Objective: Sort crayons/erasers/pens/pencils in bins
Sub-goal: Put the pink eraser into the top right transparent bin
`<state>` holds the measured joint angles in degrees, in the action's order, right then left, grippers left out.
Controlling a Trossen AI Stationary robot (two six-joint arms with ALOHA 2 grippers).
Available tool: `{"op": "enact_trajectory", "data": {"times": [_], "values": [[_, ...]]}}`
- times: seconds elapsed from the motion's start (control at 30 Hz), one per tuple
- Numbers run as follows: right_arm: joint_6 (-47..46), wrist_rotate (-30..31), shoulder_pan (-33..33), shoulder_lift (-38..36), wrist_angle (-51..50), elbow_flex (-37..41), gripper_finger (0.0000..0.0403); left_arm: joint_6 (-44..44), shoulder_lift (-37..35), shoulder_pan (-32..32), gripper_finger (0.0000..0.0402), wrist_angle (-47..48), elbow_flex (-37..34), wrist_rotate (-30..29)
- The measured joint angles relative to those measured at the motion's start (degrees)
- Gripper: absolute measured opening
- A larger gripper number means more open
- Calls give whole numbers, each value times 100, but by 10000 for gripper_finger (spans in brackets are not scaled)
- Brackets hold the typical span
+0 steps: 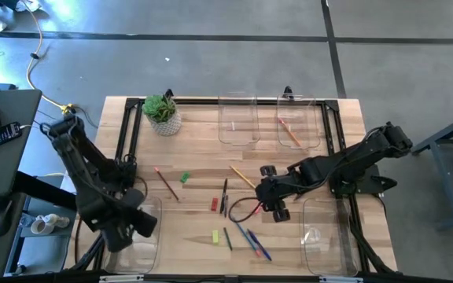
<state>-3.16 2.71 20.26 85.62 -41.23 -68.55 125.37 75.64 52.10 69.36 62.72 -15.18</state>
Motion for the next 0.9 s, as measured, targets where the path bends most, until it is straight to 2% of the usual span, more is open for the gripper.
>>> {"op": "enact_trajectory", "data": {"times": [0.27,0.37,0.53,0.77,0.9], "values": [[1090,-209,-1,419,-7,3,183,-5,-738,-213,131,-15,118,-1974],[1369,-224,-1,684,-4,4,183,-355,-902,-466,131,-33,117,-2363],[1721,-222,0,1111,29,4,183,-950,-1001,-956,131,-37,116,-2318],[1869,-214,-1,1590,82,4,183,-1602,-999,-1393,131,-37,116,-1658],[1884,-180,-1,1789,176,4,183,-1769,-997,-1520,131,-35,116,-1626]]}}
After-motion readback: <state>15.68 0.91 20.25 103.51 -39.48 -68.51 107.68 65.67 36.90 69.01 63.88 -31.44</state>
